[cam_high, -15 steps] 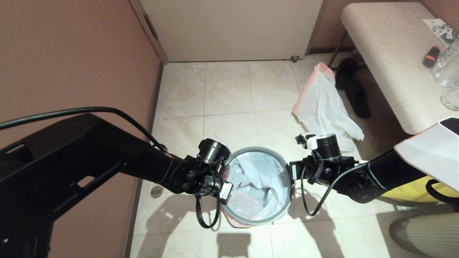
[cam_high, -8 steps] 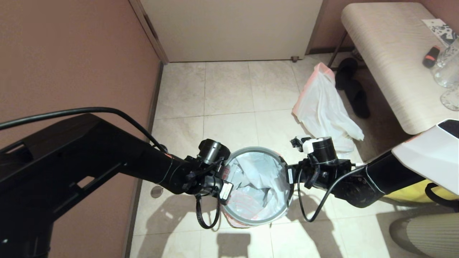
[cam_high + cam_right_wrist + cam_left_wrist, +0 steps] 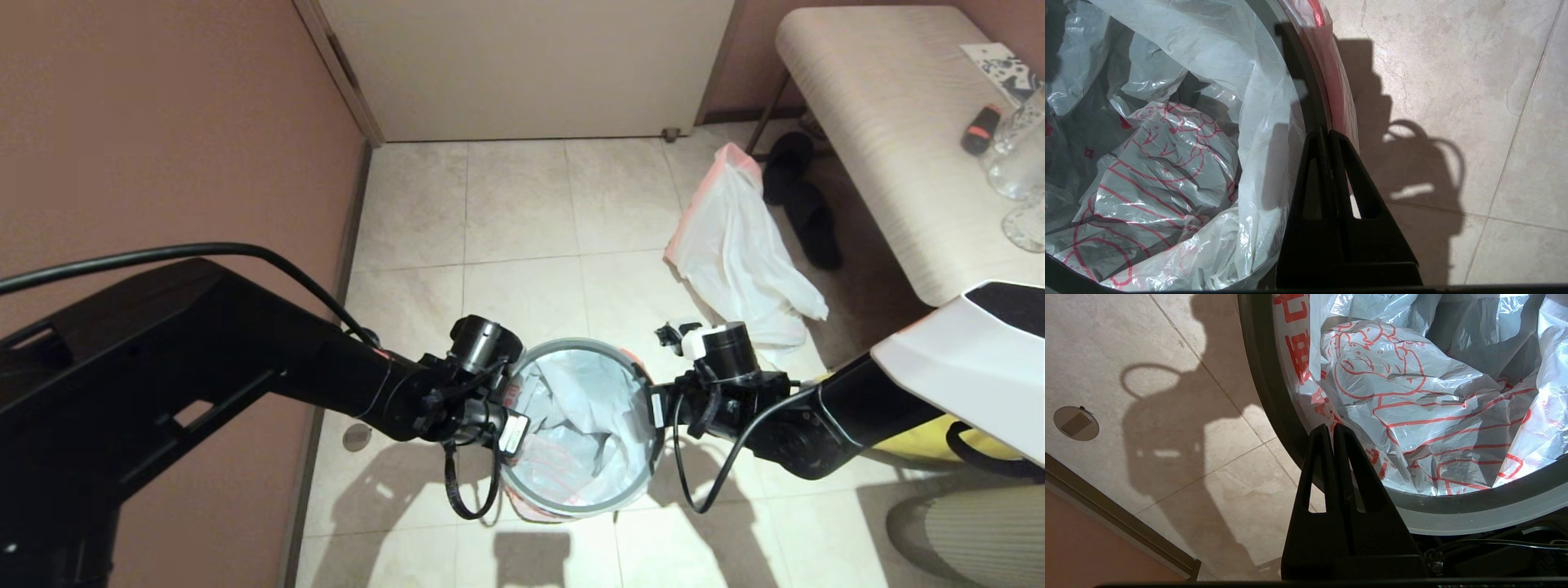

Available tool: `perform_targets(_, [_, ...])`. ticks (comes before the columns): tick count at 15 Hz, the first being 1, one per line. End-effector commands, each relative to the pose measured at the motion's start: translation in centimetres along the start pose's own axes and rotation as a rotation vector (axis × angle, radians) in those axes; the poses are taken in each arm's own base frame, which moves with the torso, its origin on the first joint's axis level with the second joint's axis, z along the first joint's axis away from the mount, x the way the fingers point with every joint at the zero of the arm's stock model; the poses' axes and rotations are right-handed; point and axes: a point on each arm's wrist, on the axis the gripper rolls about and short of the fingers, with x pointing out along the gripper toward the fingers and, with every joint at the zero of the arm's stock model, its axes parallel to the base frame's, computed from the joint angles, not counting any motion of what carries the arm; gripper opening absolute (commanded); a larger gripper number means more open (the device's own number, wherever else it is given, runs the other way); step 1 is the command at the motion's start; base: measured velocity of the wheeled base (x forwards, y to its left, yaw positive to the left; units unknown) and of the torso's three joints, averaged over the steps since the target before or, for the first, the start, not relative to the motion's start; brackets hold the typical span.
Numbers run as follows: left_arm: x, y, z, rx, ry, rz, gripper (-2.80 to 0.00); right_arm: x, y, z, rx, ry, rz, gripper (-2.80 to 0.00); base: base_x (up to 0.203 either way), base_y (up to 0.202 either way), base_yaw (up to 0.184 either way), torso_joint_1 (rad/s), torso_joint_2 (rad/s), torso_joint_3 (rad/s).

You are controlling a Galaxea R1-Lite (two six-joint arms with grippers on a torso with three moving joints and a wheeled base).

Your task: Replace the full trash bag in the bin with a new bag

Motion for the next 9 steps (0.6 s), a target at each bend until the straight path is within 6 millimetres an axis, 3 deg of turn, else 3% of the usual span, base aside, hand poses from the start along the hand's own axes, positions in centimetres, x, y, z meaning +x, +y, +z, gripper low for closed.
perform_targets(1, [0.0, 0.0, 0.0, -0.001, 0.001, 0.002, -2.8, 0.4, 0.0, -0.4, -0.001, 0.009, -0.001, -2.8, 0.0, 0.0, 0.0, 0.0, 0.0, 0.0])
perform_targets(9, [1.7, 0.6, -0.9, -0.005, 0.054, 0.009, -2.8, 0.3, -0.1, -0.5, 0.006, 0.014, 0.032, -2.8, 0.0, 0.0, 0.0, 0.0, 0.0, 0.0])
